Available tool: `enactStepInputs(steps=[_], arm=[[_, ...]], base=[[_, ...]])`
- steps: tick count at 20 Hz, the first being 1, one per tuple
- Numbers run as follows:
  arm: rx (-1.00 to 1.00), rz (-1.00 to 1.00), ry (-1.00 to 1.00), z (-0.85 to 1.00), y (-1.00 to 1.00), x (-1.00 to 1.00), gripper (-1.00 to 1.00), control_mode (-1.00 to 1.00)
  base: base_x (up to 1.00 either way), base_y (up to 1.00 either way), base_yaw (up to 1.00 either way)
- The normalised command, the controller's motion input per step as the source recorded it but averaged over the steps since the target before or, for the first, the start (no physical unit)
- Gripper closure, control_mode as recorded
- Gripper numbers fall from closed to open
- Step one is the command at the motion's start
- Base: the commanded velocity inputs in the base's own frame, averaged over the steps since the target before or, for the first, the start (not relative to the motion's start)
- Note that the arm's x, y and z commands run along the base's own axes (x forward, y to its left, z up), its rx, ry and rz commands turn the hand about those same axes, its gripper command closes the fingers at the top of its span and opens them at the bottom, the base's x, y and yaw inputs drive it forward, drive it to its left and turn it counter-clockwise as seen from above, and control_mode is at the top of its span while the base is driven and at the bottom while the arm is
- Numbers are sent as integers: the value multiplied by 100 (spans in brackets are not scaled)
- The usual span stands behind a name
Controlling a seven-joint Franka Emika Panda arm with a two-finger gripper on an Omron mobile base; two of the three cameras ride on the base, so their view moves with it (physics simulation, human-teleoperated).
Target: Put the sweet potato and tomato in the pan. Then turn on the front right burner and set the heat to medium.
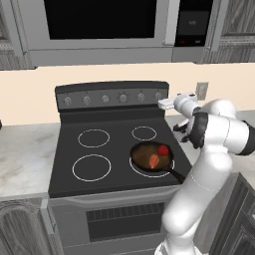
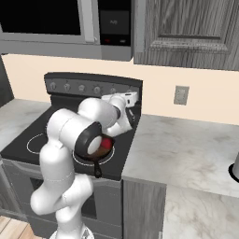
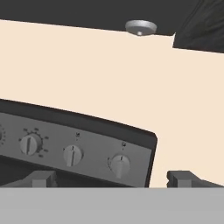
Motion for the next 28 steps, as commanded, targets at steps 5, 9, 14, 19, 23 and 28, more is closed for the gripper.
enactStepInputs(steps=[5,9,14,19,23,28], arm=[[0,0,0,-18,0,8,-100,-100],[0,0,-1,-24,0,1,-100,-100],[0,0,-1,-20,0,1,-100,-100],[0,0,0,-17,0,8,-100,-100],[0,0,0,-21,0,9,-100,-100],[0,0,0,-17,0,15,-100,-100]], base=[[0,0,0],[0,0,0],[0,0,0],[0,0,0],[0,0,0],[0,0,0]])
